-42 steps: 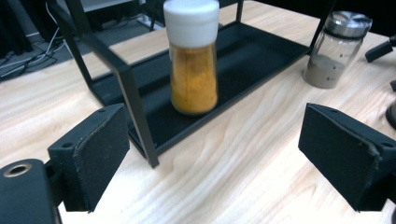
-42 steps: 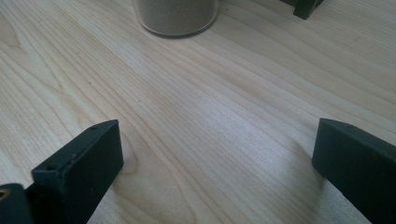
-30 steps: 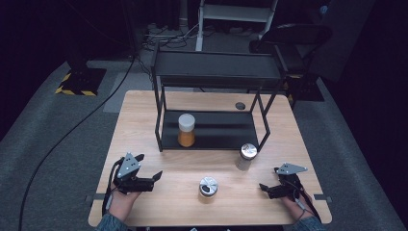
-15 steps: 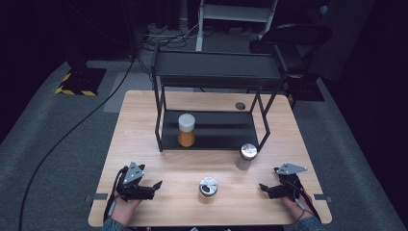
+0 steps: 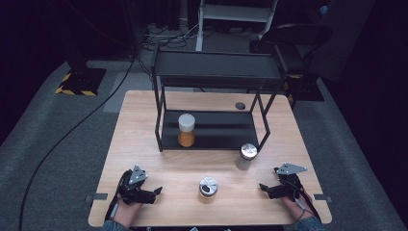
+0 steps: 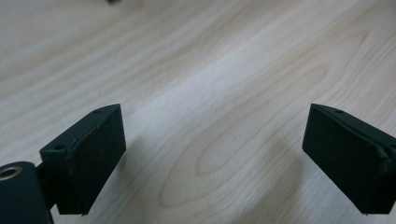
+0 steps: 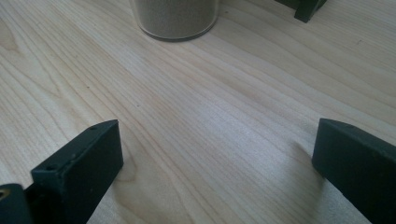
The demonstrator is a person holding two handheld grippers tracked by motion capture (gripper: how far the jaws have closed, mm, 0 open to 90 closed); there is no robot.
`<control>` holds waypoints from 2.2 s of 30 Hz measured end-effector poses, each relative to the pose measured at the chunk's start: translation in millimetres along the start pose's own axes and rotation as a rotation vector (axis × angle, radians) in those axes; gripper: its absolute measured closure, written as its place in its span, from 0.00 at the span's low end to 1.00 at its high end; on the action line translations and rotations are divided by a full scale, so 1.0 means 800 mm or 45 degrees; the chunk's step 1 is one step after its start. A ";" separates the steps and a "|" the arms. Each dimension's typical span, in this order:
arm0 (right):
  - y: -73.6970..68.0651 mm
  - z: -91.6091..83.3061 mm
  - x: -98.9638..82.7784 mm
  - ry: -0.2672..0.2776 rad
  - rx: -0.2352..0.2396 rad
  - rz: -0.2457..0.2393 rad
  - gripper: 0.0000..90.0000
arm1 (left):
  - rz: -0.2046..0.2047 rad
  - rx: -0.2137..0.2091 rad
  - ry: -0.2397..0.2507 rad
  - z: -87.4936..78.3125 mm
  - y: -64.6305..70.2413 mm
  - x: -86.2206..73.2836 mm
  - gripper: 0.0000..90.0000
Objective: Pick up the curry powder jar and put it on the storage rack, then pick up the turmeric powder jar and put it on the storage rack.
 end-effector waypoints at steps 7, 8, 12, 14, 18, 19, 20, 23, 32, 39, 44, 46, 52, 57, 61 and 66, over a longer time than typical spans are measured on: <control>0.000 0.000 0.000 0.000 0.000 0.000 0.02 | 0.007 -0.006 -0.002 0.001 0.000 0.001 0.03; 0.000 0.000 0.000 0.000 0.000 0.000 0.02 | 0.007 -0.005 -0.002 0.001 0.000 0.001 0.03; 0.000 0.000 0.000 0.000 0.000 0.000 0.02 | 0.006 -0.003 -0.003 0.001 0.000 0.001 0.03; 0.000 0.000 0.000 0.000 0.000 0.000 0.02 | 0.005 -0.003 -0.003 0.001 0.000 0.001 0.03; 0.000 0.000 0.000 0.000 0.000 0.000 0.02 | 0.005 -0.003 -0.002 0.001 0.000 0.001 0.03; 0.000 0.000 0.000 0.000 0.000 0.000 0.02 | 0.005 -0.003 -0.002 0.001 0.000 0.001 0.03; 0.000 0.000 0.000 0.000 0.000 0.000 0.02 | 0.005 -0.003 -0.002 0.001 0.000 0.001 0.03; 0.000 0.000 0.000 0.000 0.000 0.000 0.02 | 0.004 -0.003 -0.002 0.001 0.001 0.001 0.03; 0.000 0.000 0.001 -0.001 -0.003 0.001 0.02 | 0.004 -0.003 -0.004 0.000 0.001 0.000 0.03; -0.008 -0.002 0.008 -0.001 0.001 -0.024 0.02 | 0.004 -0.004 -0.003 0.000 0.001 0.000 0.03; -0.018 -0.012 0.017 0.066 0.012 -0.052 0.02 | 0.004 -0.003 -0.004 0.000 0.001 0.000 0.03; -0.023 -0.016 0.020 0.092 0.016 -0.066 0.02 | 0.004 -0.004 -0.003 0.000 0.001 0.000 0.03; -0.033 -0.029 0.031 0.157 0.032 -0.078 0.02 | 0.009 -0.005 -0.006 0.001 0.001 0.001 0.02; -0.039 -0.040 0.041 0.203 0.049 -0.081 0.02 | 0.008 -0.007 -0.007 0.001 0.001 0.001 0.02; -0.043 -0.049 0.049 0.235 0.057 -0.083 0.02 | 0.009 -0.008 -0.007 0.001 0.001 0.001 0.02; -0.045 -0.060 0.058 0.280 0.071 -0.087 0.02 | 0.009 -0.008 -0.007 0.001 0.001 0.001 0.02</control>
Point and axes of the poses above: each handheld gripper's, and its own axes: z roughly forward along the jaws, x roughly out of its top, y roughly to its right, the point moved 9 cm from there along z, roughly forward along the jaws, and after that the axes turned 2 degrees about z, right-handed, at the moved point
